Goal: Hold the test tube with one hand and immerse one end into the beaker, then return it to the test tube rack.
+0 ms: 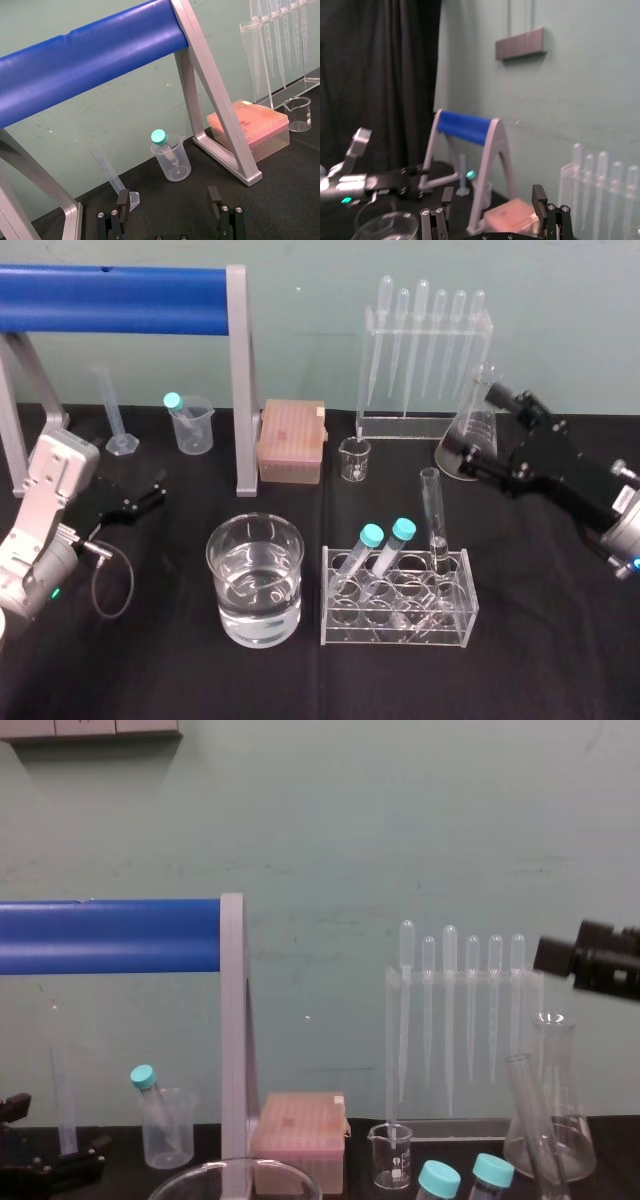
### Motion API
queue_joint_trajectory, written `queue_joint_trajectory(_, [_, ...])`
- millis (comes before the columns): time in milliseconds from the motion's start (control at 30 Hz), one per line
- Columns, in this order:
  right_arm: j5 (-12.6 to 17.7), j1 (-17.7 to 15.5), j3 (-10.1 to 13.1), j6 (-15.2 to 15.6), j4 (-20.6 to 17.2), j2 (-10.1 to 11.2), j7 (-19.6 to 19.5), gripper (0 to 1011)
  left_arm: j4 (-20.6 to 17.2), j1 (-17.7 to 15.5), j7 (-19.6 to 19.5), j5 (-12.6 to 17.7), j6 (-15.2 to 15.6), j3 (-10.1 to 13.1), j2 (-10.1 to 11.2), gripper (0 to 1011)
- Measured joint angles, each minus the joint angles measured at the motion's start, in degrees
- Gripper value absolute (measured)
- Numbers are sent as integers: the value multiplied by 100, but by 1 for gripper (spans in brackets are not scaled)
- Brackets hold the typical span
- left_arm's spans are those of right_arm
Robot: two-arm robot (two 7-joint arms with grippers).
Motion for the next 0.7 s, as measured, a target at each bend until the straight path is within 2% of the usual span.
queue_joint_trajectory(67, [-53,33,-82,152,46,47,140,1003,0,0,0,0,0,0,0,1000])
queue_joint_trajectory(333, [-316,203,-356,546,297,87,200,1003,0,0,0,0,0,0,0,1000])
queue_joint_trajectory(700, [-474,385,-589,734,547,22,288,1003,0,0,0,0,0,0,0,1000])
